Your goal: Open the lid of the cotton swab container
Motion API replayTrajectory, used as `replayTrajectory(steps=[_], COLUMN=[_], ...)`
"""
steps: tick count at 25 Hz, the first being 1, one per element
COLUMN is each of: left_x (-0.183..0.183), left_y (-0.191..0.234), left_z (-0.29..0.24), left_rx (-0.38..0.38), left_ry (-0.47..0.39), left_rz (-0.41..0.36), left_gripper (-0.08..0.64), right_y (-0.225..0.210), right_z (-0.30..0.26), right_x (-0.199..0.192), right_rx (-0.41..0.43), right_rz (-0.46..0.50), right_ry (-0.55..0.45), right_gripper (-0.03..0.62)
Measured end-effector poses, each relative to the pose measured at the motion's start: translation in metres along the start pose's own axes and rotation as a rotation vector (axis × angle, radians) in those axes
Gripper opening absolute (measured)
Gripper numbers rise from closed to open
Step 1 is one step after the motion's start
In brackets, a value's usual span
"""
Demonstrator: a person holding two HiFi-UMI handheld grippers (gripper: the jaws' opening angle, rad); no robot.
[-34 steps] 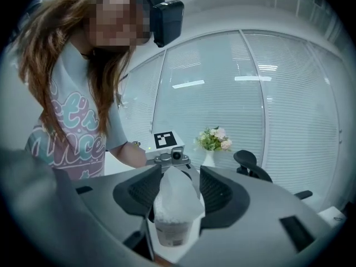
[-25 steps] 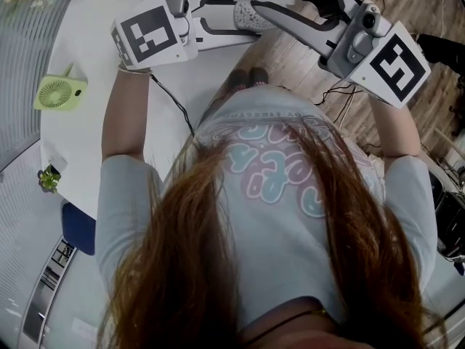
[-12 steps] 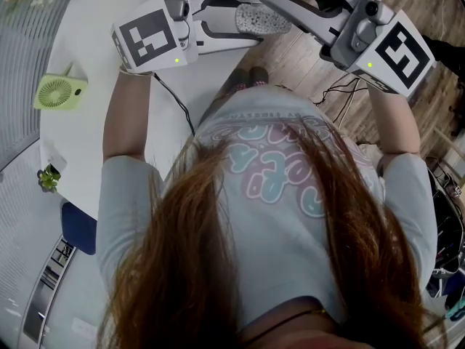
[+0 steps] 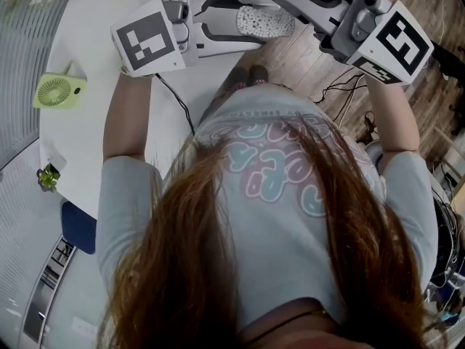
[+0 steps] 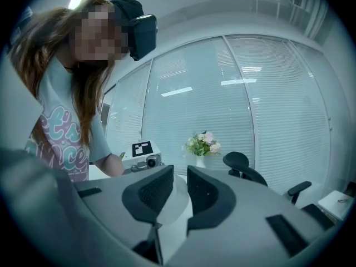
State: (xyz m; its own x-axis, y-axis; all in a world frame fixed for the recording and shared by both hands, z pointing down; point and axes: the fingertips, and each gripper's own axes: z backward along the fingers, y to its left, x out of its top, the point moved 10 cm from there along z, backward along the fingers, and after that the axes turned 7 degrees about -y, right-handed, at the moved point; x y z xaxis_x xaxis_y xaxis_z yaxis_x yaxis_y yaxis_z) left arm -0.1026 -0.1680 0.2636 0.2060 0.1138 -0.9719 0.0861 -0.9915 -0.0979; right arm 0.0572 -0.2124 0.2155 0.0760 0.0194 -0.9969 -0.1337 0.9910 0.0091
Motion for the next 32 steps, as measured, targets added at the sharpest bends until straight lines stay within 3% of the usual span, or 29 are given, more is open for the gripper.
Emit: replayTrajectory(steps=[13,20,32], left_x=[0.002,-0.006,-0.032], left_y=[-0.004,0.0,0.008], left_z=[-0.004,0.002,0.006], left_rx=[0.013,0.052,0.146], left_ry=[0.004,-0.001,0.012], left_rz=[-0.002,0.013,0.019], left_gripper=[0.189,0.189,0.189], right_y=[0.001,0.0,0.005], right_z=[0.007,0.009,0.027], right_x=[-0.004,0.0,-0.002], right_rx=[-0.009,-0.011,-0.075], right_rz=[-0.043,-0.037,-0.003], right_ry=[-0.018,-0.039,-0.056], right_gripper=[0.094,0.161,0.184])
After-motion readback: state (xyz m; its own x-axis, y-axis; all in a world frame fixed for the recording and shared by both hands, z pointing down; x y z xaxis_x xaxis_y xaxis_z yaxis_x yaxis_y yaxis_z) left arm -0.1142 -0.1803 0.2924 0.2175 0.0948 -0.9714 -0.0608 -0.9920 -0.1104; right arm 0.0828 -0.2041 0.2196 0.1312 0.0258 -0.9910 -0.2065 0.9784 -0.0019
